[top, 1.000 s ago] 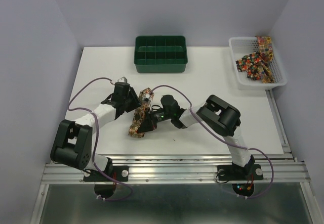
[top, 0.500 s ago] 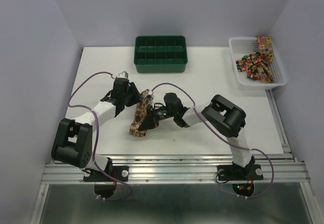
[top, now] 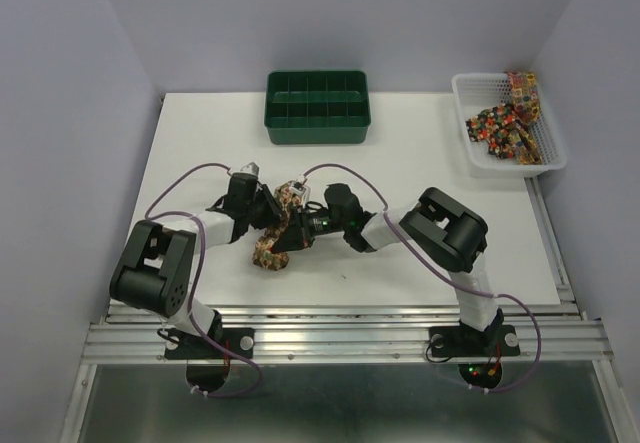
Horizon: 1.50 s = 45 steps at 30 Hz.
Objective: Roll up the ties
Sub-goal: Roll the tie
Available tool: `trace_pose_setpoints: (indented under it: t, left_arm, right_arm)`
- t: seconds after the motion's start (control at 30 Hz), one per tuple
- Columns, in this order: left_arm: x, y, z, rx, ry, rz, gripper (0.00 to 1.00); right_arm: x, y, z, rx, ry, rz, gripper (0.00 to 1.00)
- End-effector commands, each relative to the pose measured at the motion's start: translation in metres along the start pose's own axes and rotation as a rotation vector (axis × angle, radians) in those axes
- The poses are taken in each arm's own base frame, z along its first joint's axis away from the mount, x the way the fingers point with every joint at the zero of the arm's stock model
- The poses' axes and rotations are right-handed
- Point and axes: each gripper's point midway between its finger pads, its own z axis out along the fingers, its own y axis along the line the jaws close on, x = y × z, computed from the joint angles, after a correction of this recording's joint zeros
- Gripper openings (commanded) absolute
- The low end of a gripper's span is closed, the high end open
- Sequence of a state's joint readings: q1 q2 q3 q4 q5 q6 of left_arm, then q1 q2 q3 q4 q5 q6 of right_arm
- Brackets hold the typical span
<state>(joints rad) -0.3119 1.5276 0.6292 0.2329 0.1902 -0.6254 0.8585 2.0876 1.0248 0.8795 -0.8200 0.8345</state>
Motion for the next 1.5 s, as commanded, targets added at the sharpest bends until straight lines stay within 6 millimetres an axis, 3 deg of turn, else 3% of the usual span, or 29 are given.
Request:
trace_pose_setpoints:
  t: [0.0,0.17,0.3,0.43,0.9,1.03,1.17,1.27,1.37,1.47]
  left_arm:
    - [0.008,-0.001,-0.009,0.039,-0.011,-0.021,0.32]
    - [0.013,0.001,-0.018,0.045,-0.026,-0.048,0.32]
    - [0.003,0.004,-0.027,0.013,-0.081,-0.073,0.32]
    - [-0.003,0.008,-0.037,-0.022,-0.119,-0.096,0.33]
    - [-0.013,0.018,-0.036,-0.095,-0.144,-0.135,0.33]
    - [-0.021,0.041,-0.044,-0.218,-0.215,-0.208,0.33]
    - [-0.041,0.047,-0.064,-0.264,-0.307,-0.265,0.33]
    - [-0.052,0.065,-0.083,-0.352,-0.360,-0.315,0.33]
    - [-0.053,0.081,-0.097,-0.404,-0.395,-0.365,0.32]
    - [-0.031,0.088,-0.094,-0.389,-0.347,-0.400,0.26]
  right_arm:
    - [-0.019,0.008,0.001,0.025,-0.066,-0.028,0.01]
    - [-0.022,0.007,0.002,0.033,-0.068,-0.104,0.01]
    - [-0.025,0.022,0.000,-0.037,-0.090,-0.216,0.01]
    - [-0.029,0.025,-0.002,-0.044,-0.130,-0.266,0.01]
    - [-0.037,-0.012,0.003,0.090,-0.198,-0.212,0.01]
    - [-0.034,-0.022,0.004,0.126,-0.179,-0.207,0.01]
    - [-0.030,-0.019,0.003,0.108,-0.171,-0.195,0.01]
    - [-0.027,-0.015,0.001,0.101,-0.171,-0.188,0.01]
    - [-0.024,-0.012,-0.001,0.088,-0.168,-0.175,0.01]
    - [-0.023,-0.006,-0.001,0.058,-0.172,-0.176,0.01]
